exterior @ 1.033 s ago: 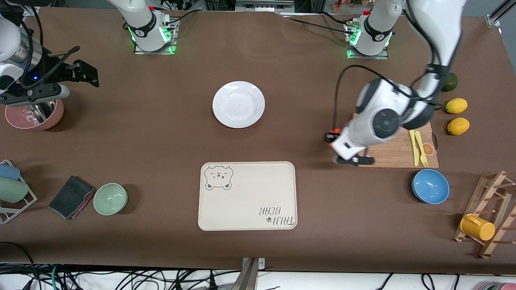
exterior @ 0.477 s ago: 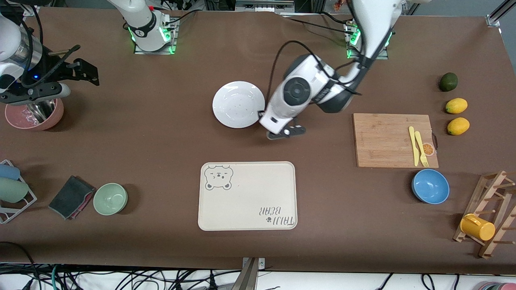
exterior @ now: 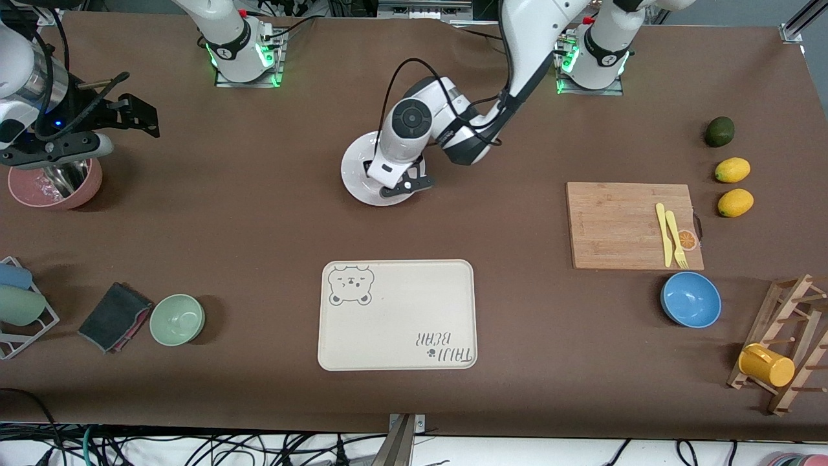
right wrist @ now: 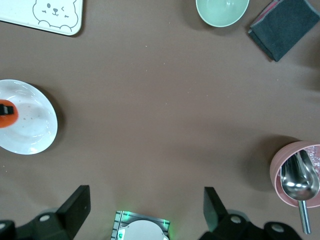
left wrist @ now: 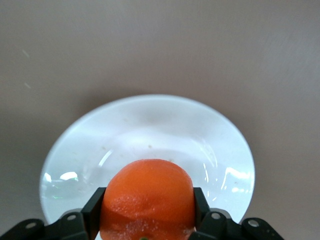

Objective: Place orange and plate with both arms
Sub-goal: 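Release the orange onto the plate while the right gripper moves toward it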

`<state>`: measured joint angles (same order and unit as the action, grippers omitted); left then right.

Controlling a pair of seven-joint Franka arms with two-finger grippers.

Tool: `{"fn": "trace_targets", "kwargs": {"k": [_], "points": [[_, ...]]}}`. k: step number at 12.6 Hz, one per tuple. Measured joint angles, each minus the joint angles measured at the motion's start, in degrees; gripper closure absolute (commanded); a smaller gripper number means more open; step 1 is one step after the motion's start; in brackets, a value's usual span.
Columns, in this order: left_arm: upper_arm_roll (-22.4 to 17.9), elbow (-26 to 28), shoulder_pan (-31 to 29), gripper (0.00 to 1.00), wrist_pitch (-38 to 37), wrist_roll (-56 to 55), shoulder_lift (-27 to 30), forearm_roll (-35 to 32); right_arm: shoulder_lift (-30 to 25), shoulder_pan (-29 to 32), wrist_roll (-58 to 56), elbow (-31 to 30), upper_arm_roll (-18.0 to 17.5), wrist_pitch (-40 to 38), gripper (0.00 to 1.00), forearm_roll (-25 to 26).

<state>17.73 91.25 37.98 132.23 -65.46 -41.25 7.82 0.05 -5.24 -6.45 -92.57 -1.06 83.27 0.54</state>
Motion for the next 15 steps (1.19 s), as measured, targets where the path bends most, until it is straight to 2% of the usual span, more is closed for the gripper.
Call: {"fn": "trace_targets", "kwargs": {"k": [1, 3, 6, 9, 12, 15], "points": [[0.0, 0.0, 0.8, 0.59, 0.2, -0.3, -0.8, 0.0, 0.0, 0.0, 0.0, 0.0, 0.0, 0.0, 0.0, 0.0], [0.0, -0.1, 2.0, 0.0, 0.2, -0.5, -1.8, 0.0, 0.0, 0.0, 0.0, 0.0, 0.0, -0.1, 0.0, 0.0], [-0.2, -0.2, 2.6, 0.0, 0.2, -0.5, -2.3, 0.0, 0.0, 0.0, 0.0, 0.0, 0.0, -0.1, 0.0, 0.0], [-0.9, -2.5, 1.6, 0.0, -2.3, -0.5, -0.4, 0.0, 0.0, 0.0, 0.0, 0.0, 0.0, -0.1, 0.0, 0.0], [-1.4, -4.1, -2.7, 0.0, -10.6, 0.8, 6.1, -2.5, 0.2, 0.0, 0.0, 0.0, 0.0, -0.6, 0.0, 0.0], [-1.6, -5.5, -9.0, 0.0, -21.0, 10.1, 11.0, -7.6, 0.5, -0.1, 0.0, 0.0, 0.0, -0.9, 0.0, 0.0]]}}
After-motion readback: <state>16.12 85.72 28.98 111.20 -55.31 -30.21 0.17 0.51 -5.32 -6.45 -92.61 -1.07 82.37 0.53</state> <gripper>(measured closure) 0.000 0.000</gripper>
